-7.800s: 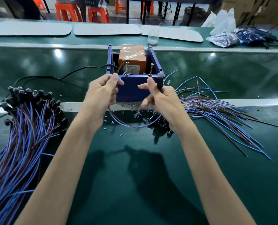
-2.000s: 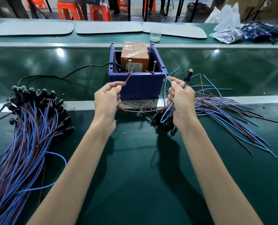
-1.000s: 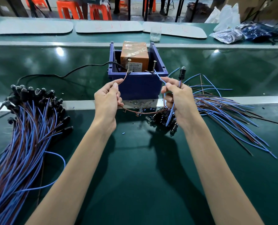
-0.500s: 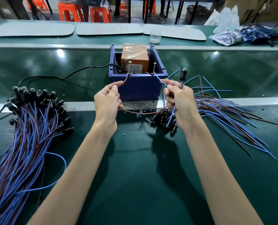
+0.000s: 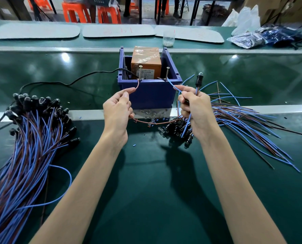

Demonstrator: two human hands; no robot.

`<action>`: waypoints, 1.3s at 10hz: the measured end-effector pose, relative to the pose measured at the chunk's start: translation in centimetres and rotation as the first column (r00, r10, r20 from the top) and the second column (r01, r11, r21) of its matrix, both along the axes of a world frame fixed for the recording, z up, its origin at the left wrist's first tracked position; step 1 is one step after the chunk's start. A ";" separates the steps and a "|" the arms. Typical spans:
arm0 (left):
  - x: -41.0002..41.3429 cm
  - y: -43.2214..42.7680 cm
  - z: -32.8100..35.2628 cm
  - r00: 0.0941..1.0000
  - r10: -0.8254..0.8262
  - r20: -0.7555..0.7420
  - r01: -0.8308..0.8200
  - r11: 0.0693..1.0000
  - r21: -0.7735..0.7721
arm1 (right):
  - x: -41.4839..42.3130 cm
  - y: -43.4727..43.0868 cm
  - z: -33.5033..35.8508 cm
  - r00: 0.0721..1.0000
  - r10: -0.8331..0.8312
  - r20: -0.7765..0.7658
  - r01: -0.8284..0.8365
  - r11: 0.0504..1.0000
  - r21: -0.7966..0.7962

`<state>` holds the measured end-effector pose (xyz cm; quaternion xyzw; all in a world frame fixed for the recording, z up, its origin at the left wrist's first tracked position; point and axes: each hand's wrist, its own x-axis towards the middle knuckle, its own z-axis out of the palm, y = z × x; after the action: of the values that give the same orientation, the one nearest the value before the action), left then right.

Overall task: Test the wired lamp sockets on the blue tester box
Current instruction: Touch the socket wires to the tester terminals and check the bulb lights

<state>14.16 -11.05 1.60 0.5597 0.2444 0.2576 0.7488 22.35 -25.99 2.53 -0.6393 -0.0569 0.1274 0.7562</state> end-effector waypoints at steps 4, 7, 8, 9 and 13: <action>0.1 0.0 -0.2 1.000 0.001 0.008 -0.001 1.000 -0.013 | 0.0 0.1 0.1 1.000 -0.007 -0.011 0.007 1.000 0.005; -0.1 0.1 -0.1 1.000 0.011 0.024 -0.011 1.000 -0.015 | -0.1 0.2 0.0 1.000 -0.014 -0.007 0.014 1.000 0.003; 0.0 0.1 0.0 0.998 0.039 0.043 -0.037 0.999 -0.029 | 0.0 0.3 -0.1 1.000 -0.028 -0.010 0.028 1.000 0.007; 0.1 0.1 0.0 0.993 0.089 0.072 -0.085 0.995 -0.051 | 0.0 0.4 -0.1 0.999 -0.052 -0.014 0.052 0.998 0.030; 0.2 -0.1 -0.1 0.995 0.062 0.082 -0.058 0.997 -0.052 | 0.2 0.2 -0.3 1.000 0.004 -0.009 -0.004 0.999 0.045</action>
<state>14.33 -11.16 1.51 0.5222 0.2360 0.2970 0.7638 22.58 -25.81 2.24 -0.6216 -0.0576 0.1304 0.7703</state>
